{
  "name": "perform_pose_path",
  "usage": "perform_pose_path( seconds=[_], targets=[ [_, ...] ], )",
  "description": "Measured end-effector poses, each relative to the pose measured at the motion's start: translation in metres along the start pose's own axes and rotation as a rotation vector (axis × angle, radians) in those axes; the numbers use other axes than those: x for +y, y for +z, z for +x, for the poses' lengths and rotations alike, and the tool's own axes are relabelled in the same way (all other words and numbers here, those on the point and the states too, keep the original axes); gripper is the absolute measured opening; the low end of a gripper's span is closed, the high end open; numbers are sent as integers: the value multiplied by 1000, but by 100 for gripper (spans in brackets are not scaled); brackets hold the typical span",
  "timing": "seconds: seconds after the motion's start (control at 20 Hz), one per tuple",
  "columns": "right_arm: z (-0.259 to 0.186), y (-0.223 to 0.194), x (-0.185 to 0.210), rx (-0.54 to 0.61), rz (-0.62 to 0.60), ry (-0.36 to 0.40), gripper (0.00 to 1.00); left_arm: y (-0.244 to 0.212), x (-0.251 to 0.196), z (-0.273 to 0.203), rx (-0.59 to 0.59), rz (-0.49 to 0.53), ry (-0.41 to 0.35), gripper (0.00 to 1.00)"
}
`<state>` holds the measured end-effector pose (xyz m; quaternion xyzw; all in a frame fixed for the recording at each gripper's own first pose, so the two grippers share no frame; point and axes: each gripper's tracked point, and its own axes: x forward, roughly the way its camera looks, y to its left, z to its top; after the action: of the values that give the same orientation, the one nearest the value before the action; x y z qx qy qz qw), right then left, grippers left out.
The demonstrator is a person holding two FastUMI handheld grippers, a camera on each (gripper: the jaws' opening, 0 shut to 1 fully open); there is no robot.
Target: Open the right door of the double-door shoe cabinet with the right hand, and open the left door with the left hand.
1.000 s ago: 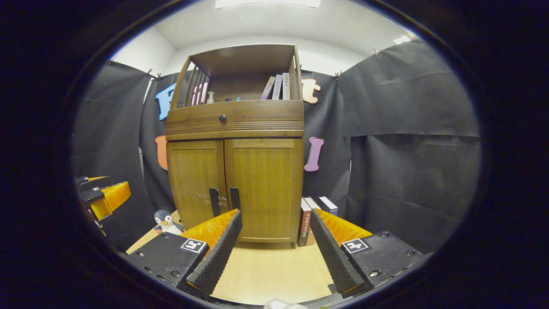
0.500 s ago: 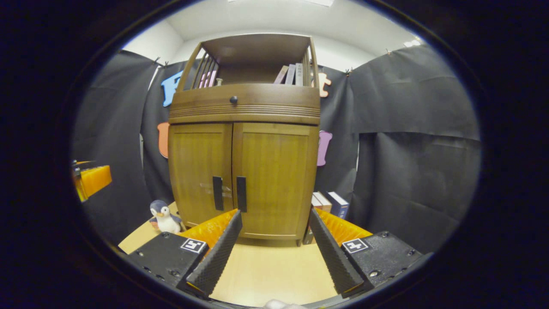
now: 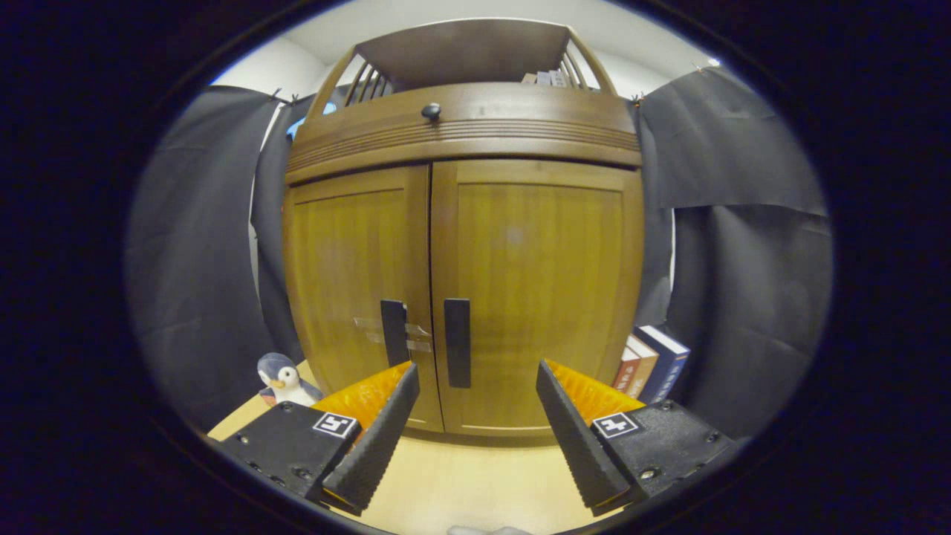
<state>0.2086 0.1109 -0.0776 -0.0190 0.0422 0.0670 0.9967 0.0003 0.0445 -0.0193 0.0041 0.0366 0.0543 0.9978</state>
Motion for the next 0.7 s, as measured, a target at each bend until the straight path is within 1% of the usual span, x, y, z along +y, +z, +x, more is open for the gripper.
perform_pose_path(
  seconds=[0.2, 0.25, 0.3, 0.35, 0.4, 0.55, 0.6, 0.65, 0.7],
  targets=[
    [59, -7, 7, 27, -20, 4, 100, -4, 2, 0, 19, 14, 57, 96],
    [72, -8, 4, 38, -24, -4, 100, -4, 4, 0, 25, 19, 72, 100],
    [84, -11, 5, 47, -18, 0, 100, -3, 4, 1, 27, 18, 84, 96],
    [93, -13, 5, 59, -9, 2, 100, -2, 4, 2, 28, 13, 93, 100],
    [101, -16, 5, 70, -3, 4, 98, 1, 4, 3, 27, 8, 100, 96],
    [117, -11, 2, 72, 18, 17, 93, 3, 2, 6, 26, 3, 120, 96],
    [120, -11, 4, 69, 24, 15, 88, 4, -1, 7, 28, 3, 121, 96],
    [123, -10, 5, 70, 29, 19, 86, 3, -2, 8, 31, 4, 121, 96],
    [123, -10, 8, 74, 31, 26, 80, 3, -3, 10, 34, 6, 120, 96]
  ],
)
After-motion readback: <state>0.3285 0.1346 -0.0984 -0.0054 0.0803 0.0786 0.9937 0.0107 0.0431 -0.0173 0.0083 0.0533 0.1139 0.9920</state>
